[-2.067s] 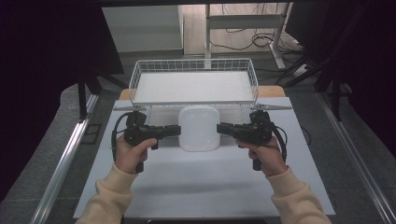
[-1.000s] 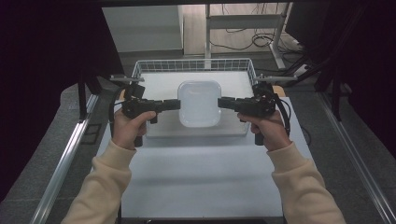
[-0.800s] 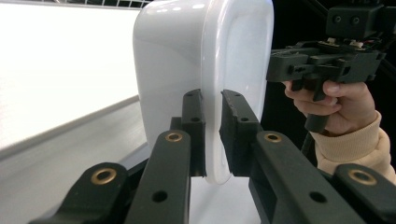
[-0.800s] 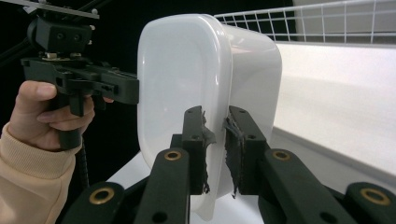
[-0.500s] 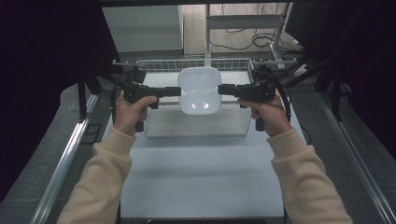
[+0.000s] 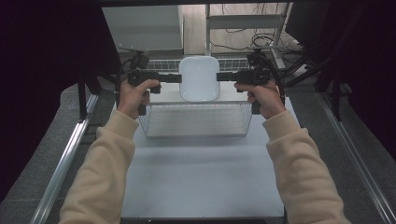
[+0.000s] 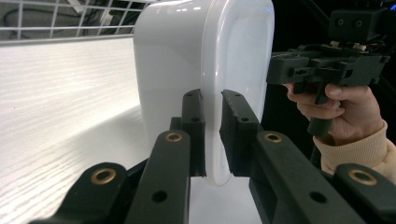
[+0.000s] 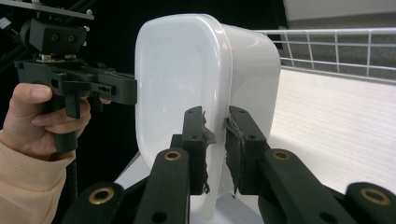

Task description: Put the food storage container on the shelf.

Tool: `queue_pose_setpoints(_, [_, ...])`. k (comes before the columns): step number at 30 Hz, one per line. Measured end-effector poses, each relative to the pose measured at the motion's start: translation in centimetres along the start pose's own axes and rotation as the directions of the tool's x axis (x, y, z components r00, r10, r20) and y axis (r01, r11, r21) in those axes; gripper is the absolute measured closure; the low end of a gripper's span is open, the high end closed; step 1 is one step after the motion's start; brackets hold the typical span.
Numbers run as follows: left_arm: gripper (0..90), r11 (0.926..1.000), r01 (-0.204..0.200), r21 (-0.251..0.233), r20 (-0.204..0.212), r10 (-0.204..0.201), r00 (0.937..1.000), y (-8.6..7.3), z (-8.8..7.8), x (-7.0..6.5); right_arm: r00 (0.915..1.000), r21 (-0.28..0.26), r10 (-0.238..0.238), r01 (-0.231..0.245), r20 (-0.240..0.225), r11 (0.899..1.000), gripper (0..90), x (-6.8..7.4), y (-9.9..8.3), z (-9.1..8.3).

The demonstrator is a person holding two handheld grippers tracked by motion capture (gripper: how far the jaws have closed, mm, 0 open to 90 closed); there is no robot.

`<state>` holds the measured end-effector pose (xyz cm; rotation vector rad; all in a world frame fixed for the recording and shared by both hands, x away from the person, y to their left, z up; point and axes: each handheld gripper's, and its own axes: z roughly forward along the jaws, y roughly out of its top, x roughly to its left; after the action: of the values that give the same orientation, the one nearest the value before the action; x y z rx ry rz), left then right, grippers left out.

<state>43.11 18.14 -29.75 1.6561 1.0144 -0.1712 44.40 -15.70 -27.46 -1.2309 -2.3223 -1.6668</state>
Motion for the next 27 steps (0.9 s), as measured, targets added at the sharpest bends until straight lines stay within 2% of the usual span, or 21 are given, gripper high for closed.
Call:
queue_pose_setpoints(3, [80.4, 0.9998, 0.020, 0.008, -0.002, -0.020, 0.9998, 0.1, 0.3, 0.7, 0.9996, 0.022, 0.028, -0.028, 0.001, 0.999, 77.7, -0.7, 0.3, 0.7])
queue_pose_setpoints(13, [80.4, 0.9992, 0.033, 0.023, -0.021, -0.032, 0.9992, 0.2, 0.6, 1.3, 0.9988, 0.042, 0.048, -0.048, 0.002, 0.998, 77.7, -1.5, 0.4, 1.6])
queue_pose_setpoints(20, [80.1, 0.9972, 0.072, 0.021, -0.021, -0.071, 0.9972, 1.1, 1.1, 2.3, 0.9972, 0.051, 0.075, -0.075, 0.008, 0.996, 76.8, -2.3, 1.1, 2.2])
queue_pose_setpoints(24, [78.8, 0.9891, 0.145, 0.027, -0.005, -0.145, 0.9895, 1.8, 1.5, 3.4, 0.9924, 0.074, 0.123, -0.123, 0.002, 0.990, 74.8, -3.2, 1.9, 3.0])
queue_pose_setpoints(27, [76.9, 0.9781, 0.207, 0.027, 0.019, -0.207, 0.9781, 2.3, 1.9, 4.5, 0.9844, 0.106, 0.175, -0.176, 0.013, 0.979, 72.2, -4.0, 2.3, 3.8])
